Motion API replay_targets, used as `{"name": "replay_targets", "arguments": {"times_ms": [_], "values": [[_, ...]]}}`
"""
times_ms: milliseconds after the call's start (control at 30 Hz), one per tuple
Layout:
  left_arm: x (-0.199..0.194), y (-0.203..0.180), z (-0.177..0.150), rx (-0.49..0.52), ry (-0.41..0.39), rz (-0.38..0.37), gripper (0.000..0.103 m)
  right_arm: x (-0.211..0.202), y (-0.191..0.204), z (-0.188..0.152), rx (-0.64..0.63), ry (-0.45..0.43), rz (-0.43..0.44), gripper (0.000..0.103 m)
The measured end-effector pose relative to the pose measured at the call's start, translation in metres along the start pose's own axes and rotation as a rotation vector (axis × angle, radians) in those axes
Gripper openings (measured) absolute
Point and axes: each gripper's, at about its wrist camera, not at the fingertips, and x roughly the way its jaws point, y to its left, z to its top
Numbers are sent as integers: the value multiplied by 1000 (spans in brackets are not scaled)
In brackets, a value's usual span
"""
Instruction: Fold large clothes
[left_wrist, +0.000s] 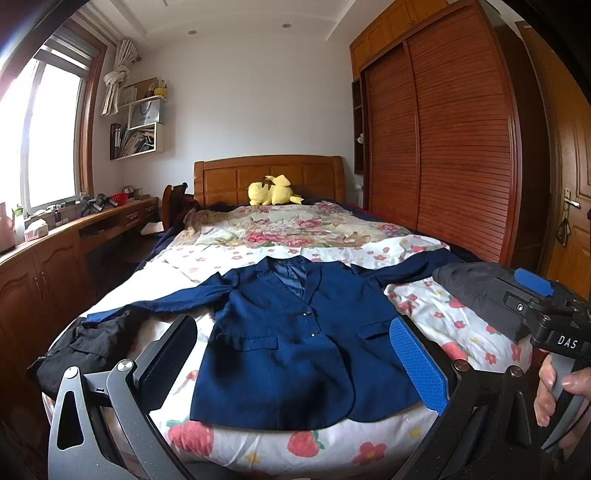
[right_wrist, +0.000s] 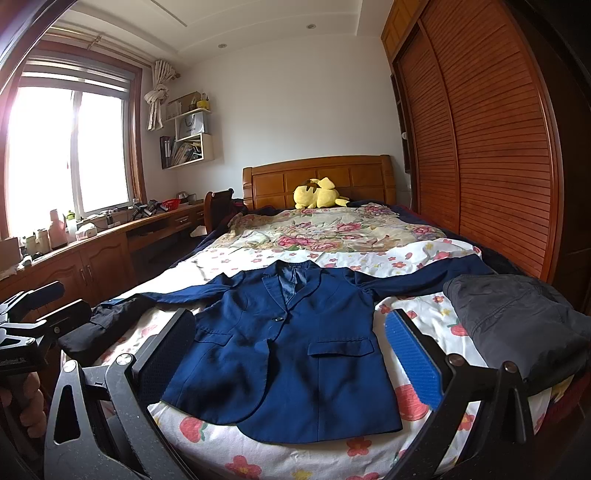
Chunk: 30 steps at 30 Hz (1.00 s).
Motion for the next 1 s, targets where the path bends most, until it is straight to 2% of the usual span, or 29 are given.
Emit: {"name": "replay_targets", "arguments": {"times_ms": [1000], "values": [[-1,2,0,4,-1,-7,103,-1,2,-9,1,-6,0,103]]}}
